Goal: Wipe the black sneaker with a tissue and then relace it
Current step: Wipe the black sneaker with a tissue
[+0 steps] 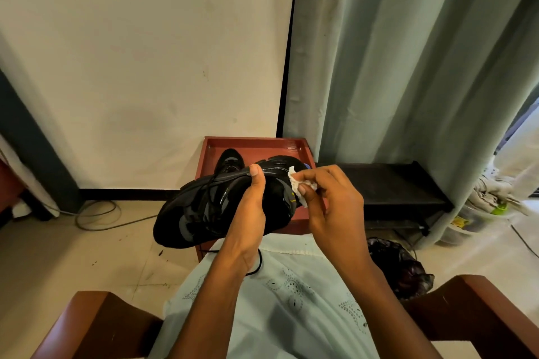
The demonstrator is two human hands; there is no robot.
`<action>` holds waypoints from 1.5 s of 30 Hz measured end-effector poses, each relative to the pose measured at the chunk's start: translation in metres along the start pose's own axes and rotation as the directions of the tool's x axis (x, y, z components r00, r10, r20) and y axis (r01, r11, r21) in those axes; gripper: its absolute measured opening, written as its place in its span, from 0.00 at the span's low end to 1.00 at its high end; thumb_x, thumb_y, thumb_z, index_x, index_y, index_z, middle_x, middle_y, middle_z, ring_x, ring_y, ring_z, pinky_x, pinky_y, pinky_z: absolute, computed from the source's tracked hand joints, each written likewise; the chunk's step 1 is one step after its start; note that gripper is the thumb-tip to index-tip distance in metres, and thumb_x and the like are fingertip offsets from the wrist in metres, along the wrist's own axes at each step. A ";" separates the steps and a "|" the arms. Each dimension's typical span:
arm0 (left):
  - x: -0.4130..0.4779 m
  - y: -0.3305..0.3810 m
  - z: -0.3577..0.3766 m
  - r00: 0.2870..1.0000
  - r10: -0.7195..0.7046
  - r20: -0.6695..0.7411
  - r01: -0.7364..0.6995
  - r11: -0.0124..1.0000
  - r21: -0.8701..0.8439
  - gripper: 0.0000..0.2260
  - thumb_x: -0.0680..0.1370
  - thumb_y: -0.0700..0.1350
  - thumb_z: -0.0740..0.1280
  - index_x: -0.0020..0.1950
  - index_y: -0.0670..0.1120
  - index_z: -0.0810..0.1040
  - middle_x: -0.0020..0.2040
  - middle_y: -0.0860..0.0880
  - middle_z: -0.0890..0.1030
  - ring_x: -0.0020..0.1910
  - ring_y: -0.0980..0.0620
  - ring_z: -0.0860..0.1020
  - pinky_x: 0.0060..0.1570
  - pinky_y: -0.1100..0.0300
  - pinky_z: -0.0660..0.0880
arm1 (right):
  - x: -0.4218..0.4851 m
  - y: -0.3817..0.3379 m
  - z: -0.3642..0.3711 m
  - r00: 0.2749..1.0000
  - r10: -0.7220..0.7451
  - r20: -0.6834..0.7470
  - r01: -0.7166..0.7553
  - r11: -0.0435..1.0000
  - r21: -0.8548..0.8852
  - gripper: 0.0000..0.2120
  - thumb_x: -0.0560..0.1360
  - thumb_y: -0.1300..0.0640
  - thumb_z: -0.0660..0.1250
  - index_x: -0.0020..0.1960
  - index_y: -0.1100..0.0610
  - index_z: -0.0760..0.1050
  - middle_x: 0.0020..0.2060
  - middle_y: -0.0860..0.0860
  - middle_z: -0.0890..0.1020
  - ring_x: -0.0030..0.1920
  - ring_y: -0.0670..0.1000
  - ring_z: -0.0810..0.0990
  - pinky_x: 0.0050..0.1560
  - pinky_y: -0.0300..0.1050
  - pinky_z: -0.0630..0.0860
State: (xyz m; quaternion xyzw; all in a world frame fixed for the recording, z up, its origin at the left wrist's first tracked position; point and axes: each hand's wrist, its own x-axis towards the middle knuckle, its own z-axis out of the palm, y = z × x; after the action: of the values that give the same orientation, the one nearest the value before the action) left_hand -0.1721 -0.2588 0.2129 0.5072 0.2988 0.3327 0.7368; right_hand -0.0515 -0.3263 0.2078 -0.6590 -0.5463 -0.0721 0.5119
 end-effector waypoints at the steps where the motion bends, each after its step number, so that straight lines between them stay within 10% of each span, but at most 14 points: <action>1: 0.001 -0.001 -0.001 1.000 0.007 -0.009 -0.007 1.000 0.007 0.29 0.80 0.66 0.50 0.64 0.50 0.78 0.61 0.51 0.82 0.63 0.55 0.78 0.71 0.50 0.67 | -0.003 0.000 -0.001 1.000 0.014 0.010 -0.014 1.000 0.020 0.08 0.77 0.64 0.69 0.53 0.55 0.81 0.48 0.44 0.79 0.48 0.43 0.79 0.48 0.35 0.76; 11: 0.012 -0.007 -0.008 0.996 -0.044 -0.083 0.040 0.998 -0.053 0.50 0.61 0.82 0.59 0.68 0.47 0.77 0.63 0.45 0.81 0.64 0.45 0.78 0.70 0.43 0.69 | -0.047 -0.046 -0.002 0.997 -0.072 -0.012 0.073 0.989 0.126 0.07 0.77 0.60 0.70 0.54 0.58 0.82 0.46 0.47 0.80 0.47 0.48 0.80 0.44 0.39 0.78; 19: 0.006 -0.008 0.001 0.997 0.055 -0.046 -0.050 0.995 0.092 0.34 0.76 0.72 0.47 0.56 0.53 0.83 0.54 0.49 0.85 0.58 0.52 0.82 0.65 0.46 0.73 | -0.016 -0.043 0.013 0.987 -0.075 -0.140 0.066 0.996 -0.066 0.06 0.78 0.62 0.70 0.54 0.59 0.82 0.48 0.49 0.79 0.48 0.46 0.78 0.47 0.37 0.76; 29: 0.002 -0.007 0.009 0.987 0.158 -0.038 -0.146 0.965 0.220 0.25 0.81 0.62 0.41 0.53 0.61 0.78 0.47 0.60 0.84 0.51 0.67 0.81 0.45 0.71 0.75 | 0.005 -0.045 0.010 0.991 -0.126 0.033 0.129 0.981 -0.141 0.17 0.79 0.54 0.57 0.52 0.59 0.83 0.46 0.53 0.79 0.47 0.51 0.77 0.48 0.47 0.78; 36: 0.004 -0.009 0.003 0.993 0.094 -0.075 -0.078 0.978 0.194 0.33 0.79 0.67 0.40 0.62 0.54 0.80 0.56 0.55 0.84 0.58 0.61 0.79 0.62 0.61 0.73 | -0.036 -0.027 0.013 0.987 -0.148 -0.067 0.130 0.967 -0.220 0.12 0.78 0.60 0.67 0.60 0.57 0.81 0.51 0.51 0.78 0.51 0.48 0.74 0.53 0.34 0.70; 45: -0.002 0.001 0.011 0.996 0.074 -0.055 -0.062 0.980 0.189 0.31 0.79 0.67 0.41 0.53 0.57 0.82 0.48 0.59 0.86 0.52 0.65 0.81 0.55 0.64 0.74 | -0.018 -0.026 0.019 0.967 -0.181 -0.181 0.143 0.968 -0.207 0.12 0.79 0.61 0.64 0.58 0.58 0.82 0.50 0.53 0.79 0.51 0.50 0.75 0.53 0.37 0.73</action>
State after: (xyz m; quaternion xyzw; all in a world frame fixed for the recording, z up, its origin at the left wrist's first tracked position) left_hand -0.1650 -0.2664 0.2180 0.5735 0.3337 0.3437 0.6645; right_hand -0.0879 -0.3270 0.2024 -0.6478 -0.5352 -0.2318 0.4901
